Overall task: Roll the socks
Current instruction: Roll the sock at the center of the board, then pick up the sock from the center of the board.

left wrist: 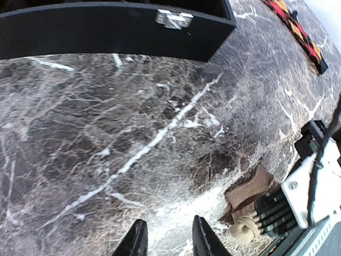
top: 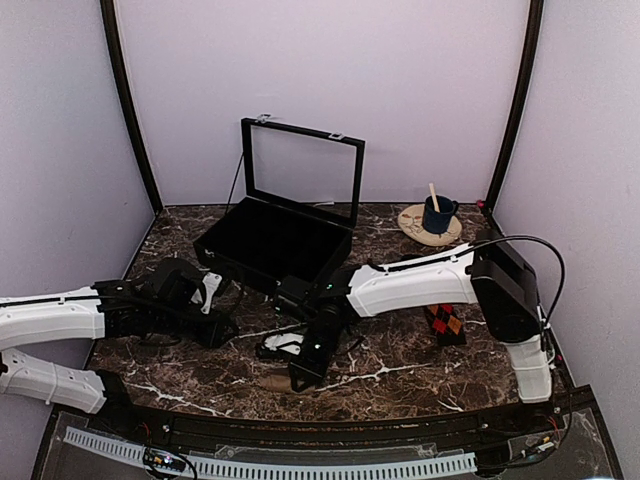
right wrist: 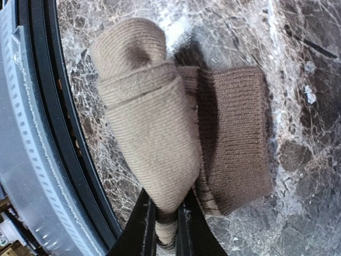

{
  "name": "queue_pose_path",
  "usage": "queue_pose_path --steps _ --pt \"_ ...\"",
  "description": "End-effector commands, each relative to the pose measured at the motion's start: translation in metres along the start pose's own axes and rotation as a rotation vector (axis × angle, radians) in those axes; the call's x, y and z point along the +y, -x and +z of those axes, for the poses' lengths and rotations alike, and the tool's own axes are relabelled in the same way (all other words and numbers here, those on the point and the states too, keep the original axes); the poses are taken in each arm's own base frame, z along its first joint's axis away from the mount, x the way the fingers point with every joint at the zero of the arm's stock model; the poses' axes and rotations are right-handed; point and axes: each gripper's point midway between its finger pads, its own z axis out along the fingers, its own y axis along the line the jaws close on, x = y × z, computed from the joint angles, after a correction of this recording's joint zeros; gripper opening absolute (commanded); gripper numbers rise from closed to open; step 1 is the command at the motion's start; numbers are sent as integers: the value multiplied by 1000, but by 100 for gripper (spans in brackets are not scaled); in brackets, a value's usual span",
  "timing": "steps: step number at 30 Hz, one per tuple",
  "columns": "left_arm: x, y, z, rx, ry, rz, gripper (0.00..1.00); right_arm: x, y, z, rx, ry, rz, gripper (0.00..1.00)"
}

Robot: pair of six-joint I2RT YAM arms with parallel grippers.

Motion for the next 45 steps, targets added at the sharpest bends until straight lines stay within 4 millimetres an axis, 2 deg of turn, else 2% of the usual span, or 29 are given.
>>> queue_pose_path --steps 1,5,13,19,28,32,45 --pt "7 0 -12 -49 44 -23 31 -11 -43 24 178 86 120 0" --pt "-3 2 -19 -82 45 26 31 -16 -43 23 187 126 161 0" --pt "-44 -4 -25 -96 -2 212 31 -24 -47 21 204 183 224 0" --pt "-67 -15 -25 -75 -18 360 31 -30 -46 21 202 209 255 0" --pt "-105 -44 -6 31 -18 592 32 -33 -48 23 217 240 286 0" --pt "-112 -54 6 75 20 670 33 -32 -48 22 216 251 289 0" --pt "-118 -62 31 127 95 791 36 -29 -47 20 215 269 282 0"
